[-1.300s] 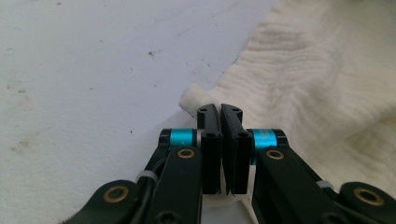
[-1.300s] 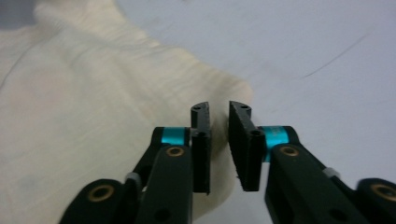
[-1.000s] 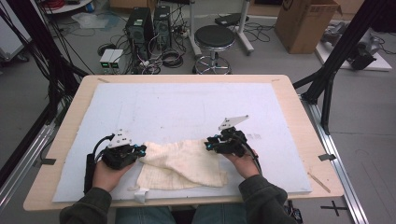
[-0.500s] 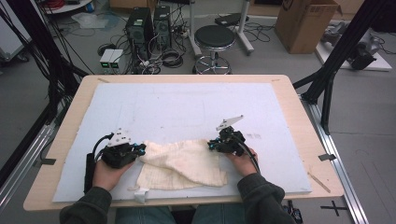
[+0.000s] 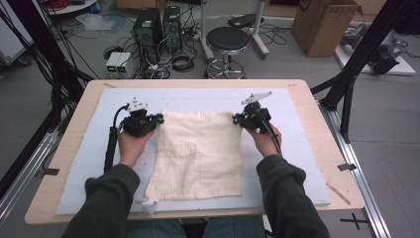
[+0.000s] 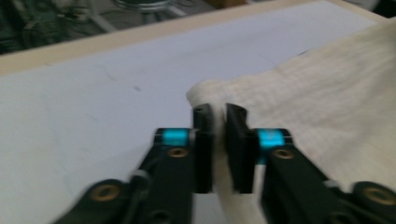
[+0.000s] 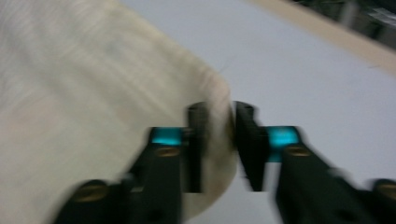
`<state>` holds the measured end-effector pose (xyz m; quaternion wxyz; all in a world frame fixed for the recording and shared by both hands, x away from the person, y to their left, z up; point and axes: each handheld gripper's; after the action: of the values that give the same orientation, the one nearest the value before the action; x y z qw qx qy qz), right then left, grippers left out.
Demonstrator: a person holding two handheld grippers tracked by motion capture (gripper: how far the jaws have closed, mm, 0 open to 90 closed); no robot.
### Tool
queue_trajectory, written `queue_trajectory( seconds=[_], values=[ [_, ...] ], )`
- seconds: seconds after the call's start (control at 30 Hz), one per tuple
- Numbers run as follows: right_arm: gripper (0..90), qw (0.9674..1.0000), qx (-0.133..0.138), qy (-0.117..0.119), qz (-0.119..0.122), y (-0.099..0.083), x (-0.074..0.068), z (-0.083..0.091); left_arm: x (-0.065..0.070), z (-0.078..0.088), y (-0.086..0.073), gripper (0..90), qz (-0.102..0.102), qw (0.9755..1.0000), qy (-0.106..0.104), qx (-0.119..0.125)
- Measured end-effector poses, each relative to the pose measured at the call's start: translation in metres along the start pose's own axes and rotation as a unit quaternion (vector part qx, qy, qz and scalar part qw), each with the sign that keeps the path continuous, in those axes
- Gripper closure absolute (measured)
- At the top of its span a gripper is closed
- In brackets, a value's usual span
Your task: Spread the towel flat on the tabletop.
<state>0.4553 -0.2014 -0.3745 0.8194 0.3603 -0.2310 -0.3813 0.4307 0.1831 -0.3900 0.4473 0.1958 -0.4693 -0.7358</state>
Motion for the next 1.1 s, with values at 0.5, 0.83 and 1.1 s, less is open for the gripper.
queue_trajectory(
  seconds=[0.5,0.83,1.1],
  values=[
    [53.8,0.9963,0.005,0.085,0.006,-0.029,-0.012,0.027,0.019,0.05,-0.033,58.3,-0.068,0.9944,-0.08,-0.014],
    [50.9,0.9861,0.035,0.154,0.053,-0.063,-0.059,0.063,0.039,0.099,-0.078,52.1,-0.12,0.9826,-0.138,-0.032],
    [50.5,0.9778,0.004,0.187,0.095,-0.096,-0.083,0.064,0.045,0.106,-0.11,53.1,-0.139,0.9724,-0.178,-0.061]
  ],
)
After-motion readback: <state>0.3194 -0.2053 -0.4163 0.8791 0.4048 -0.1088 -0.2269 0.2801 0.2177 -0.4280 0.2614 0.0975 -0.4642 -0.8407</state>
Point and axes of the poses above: each handheld gripper's, and its own axes: z roughly backward along the jaws, y roughly out of its top, x roughly to its right, and after that the axes turned 6 degrees about -y, right-handed
